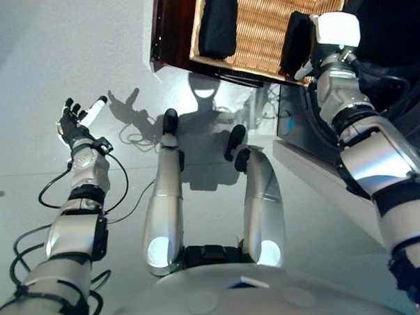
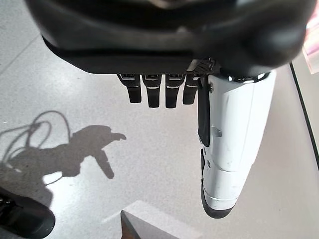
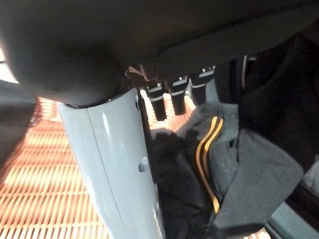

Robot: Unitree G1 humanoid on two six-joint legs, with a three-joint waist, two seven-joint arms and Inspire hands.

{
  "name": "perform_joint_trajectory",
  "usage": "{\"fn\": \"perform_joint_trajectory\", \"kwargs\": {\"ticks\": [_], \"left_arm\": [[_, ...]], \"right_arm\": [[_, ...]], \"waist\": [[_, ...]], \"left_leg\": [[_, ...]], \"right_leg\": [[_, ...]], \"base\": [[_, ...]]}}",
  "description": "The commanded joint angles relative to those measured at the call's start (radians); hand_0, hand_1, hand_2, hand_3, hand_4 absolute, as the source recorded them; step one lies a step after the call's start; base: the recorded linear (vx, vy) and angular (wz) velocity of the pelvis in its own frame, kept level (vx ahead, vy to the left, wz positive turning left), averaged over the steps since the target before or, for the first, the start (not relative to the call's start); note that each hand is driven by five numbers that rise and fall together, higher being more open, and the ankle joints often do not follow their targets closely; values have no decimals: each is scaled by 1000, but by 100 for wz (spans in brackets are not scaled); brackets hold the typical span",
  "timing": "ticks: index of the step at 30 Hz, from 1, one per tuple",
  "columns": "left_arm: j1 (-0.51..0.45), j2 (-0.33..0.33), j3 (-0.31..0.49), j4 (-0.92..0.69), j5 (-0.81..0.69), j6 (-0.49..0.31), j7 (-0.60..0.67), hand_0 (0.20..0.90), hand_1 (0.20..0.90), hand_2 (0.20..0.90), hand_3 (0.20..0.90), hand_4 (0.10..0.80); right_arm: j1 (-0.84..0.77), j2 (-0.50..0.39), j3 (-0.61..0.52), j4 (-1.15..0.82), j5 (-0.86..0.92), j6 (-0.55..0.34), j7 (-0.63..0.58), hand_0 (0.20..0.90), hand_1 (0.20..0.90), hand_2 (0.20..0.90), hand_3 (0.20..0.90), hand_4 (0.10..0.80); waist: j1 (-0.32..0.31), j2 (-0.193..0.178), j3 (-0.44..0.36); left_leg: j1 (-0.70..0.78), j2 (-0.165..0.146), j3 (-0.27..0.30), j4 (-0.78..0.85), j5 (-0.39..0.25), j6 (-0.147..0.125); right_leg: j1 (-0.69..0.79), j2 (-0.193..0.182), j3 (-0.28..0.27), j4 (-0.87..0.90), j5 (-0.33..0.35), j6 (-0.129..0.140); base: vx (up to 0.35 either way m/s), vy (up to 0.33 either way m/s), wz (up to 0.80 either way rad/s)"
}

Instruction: Pick up the clothes and place them into the washing machine

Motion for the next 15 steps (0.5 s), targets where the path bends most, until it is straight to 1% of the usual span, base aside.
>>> {"fn": "perform_joint_trajectory", "kwargs": {"ticks": [1,3,4,9,15], "left_arm": [[7,40,11,24,11,-54,45,900,900,900,900,800],[2,46,13,24,9,-57,53,900,900,900,900,800],[3,48,15,25,8,-56,56,900,900,900,900,800],[10,46,16,25,10,-56,60,900,900,900,900,800],[10,31,11,23,22,-57,70,900,900,900,900,800]], "right_arm": [[-70,-63,-1,30,25,39,-88,900,900,900,900,800],[-82,-71,-6,38,35,45,-99,900,900,900,900,800],[-81,-73,-6,40,35,45,-101,900,900,900,900,800],[-83,-74,-7,57,30,59,-109,900,900,900,900,800],[-81,-53,-7,61,17,67,-117,900,900,900,900,800]], "waist": [[-4,30,-51],[-3,32,-49],[-4,33,-54],[-4,37,-61],[-6,36,-76]], "left_leg": [[-71,-39,59,81,-38,7],[-85,-39,58,89,-39,7],[-83,-39,57,110,-78,5],[-100,-39,55,123,-82,5],[-106,-38,59,119,-84,7]], "right_leg": [[7,58,28,-109,60,27],[-8,56,27,-98,59,27],[-6,58,32,-77,24,32],[-25,56,33,-58,17,30],[-36,55,36,-53,17,31]], "base": [[-108,14,1],[42,-14,1],[89,-28,2],[19,-9,1],[0,0,0]]}}
